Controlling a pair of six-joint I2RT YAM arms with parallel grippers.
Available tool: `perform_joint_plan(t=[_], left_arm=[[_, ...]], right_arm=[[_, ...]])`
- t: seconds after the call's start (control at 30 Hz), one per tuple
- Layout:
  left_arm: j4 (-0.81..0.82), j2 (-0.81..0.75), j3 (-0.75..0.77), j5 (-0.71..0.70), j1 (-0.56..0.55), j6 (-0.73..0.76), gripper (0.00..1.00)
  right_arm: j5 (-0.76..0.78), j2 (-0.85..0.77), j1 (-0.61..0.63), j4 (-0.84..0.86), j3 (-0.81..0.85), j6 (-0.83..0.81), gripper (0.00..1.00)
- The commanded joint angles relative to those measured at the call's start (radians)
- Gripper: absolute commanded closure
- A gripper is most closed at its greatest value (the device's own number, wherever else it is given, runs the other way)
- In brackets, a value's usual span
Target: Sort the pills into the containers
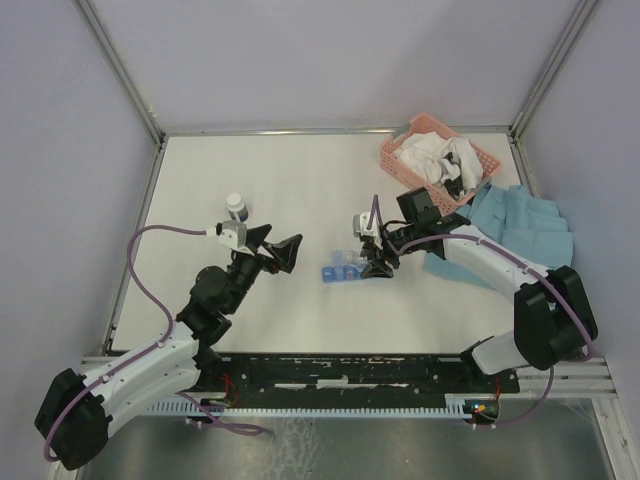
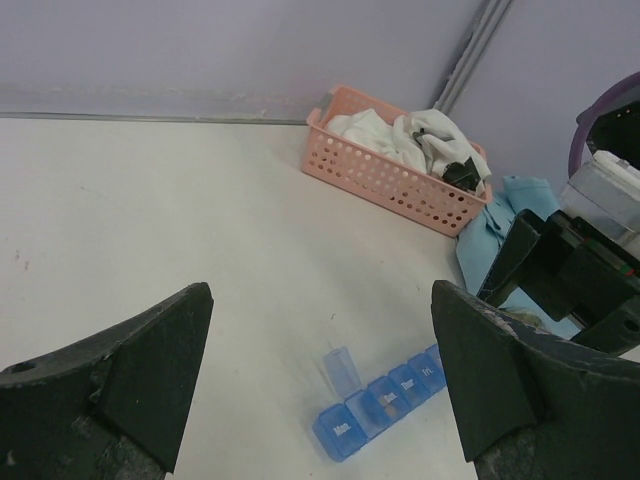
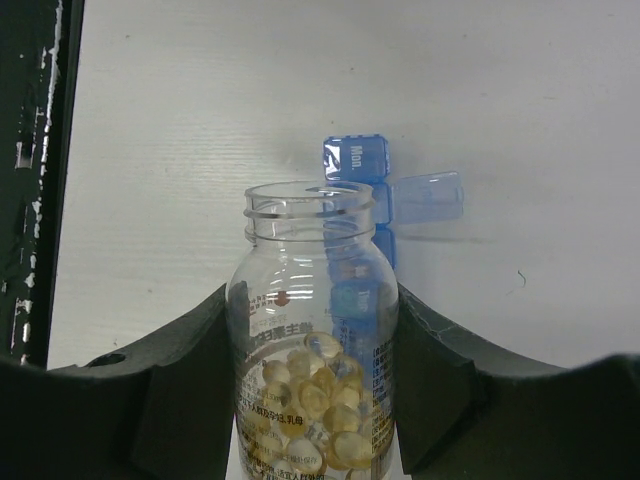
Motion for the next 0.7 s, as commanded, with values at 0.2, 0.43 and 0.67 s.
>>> perform_joint_plan(t=[0.2, 0.43, 0.67], left_arm=[[0.021, -0.088, -0.023, -0.090, -0.005, -0.029, 0.03], [-0.008, -0.156, -0.057, -0.182, -0.003, -0.057, 0.03], [-0.035, -0.158, -0.052, -0.208, -0.004, -0.061, 0.02]], right_arm=[[0.171, 0.101, 0.072, -0.041, 0.121, 0.000, 0.96], [0.237, 0.168, 0.110, -0.089, 0.165, -0.002, 0.95], [0.282, 0.202, 0.129, -0.104, 0.189, 0.013, 0.95]])
